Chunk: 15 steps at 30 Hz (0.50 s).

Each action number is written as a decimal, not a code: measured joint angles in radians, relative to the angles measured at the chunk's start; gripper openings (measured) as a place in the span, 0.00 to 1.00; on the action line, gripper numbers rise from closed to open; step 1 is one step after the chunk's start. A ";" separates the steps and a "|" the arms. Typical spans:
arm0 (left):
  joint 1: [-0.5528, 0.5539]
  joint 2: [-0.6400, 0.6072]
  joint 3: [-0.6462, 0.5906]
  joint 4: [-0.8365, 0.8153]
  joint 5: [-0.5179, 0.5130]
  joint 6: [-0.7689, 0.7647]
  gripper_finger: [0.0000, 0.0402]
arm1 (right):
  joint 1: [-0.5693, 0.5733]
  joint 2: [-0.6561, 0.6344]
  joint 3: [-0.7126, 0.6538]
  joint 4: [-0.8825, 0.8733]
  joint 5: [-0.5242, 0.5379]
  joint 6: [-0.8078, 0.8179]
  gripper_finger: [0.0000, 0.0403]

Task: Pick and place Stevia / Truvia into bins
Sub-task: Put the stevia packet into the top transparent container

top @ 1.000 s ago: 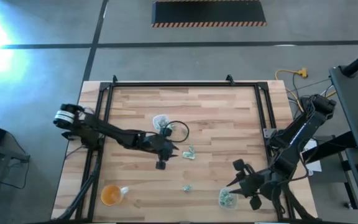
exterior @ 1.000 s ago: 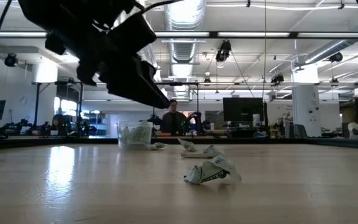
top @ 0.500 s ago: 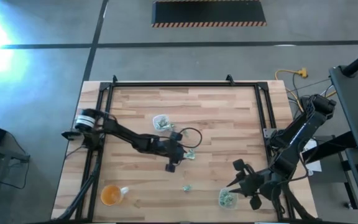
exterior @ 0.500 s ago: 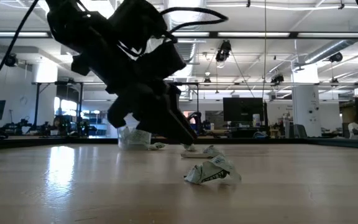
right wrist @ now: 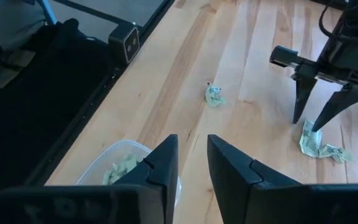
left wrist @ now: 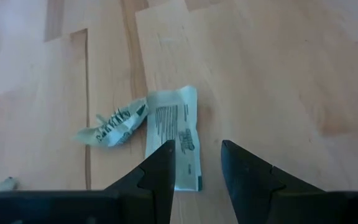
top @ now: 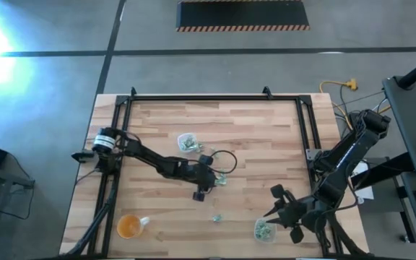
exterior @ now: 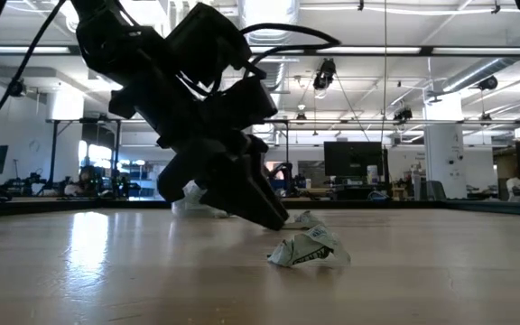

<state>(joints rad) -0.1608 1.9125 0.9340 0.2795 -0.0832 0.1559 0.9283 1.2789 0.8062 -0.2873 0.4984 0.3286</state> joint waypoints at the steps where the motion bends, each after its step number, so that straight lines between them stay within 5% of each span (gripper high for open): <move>1: 0.003 0.000 0.001 -0.009 0.001 -0.012 0.28 | 0.000 0.000 0.000 0.000 0.000 0.000 0.19; 9: 0.024 0.004 0.002 -0.034 0.019 -0.056 0.28 | 0.000 0.000 -0.001 0.000 0.000 0.000 0.18; 15: 0.024 0.004 0.003 -0.044 0.006 -0.045 0.17 | 0.001 0.000 -0.001 0.000 0.000 0.000 0.18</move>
<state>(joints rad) -0.1364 1.9167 0.9366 0.2354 -0.0772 0.1107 0.9291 1.2789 0.8055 -0.2871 0.4984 0.3286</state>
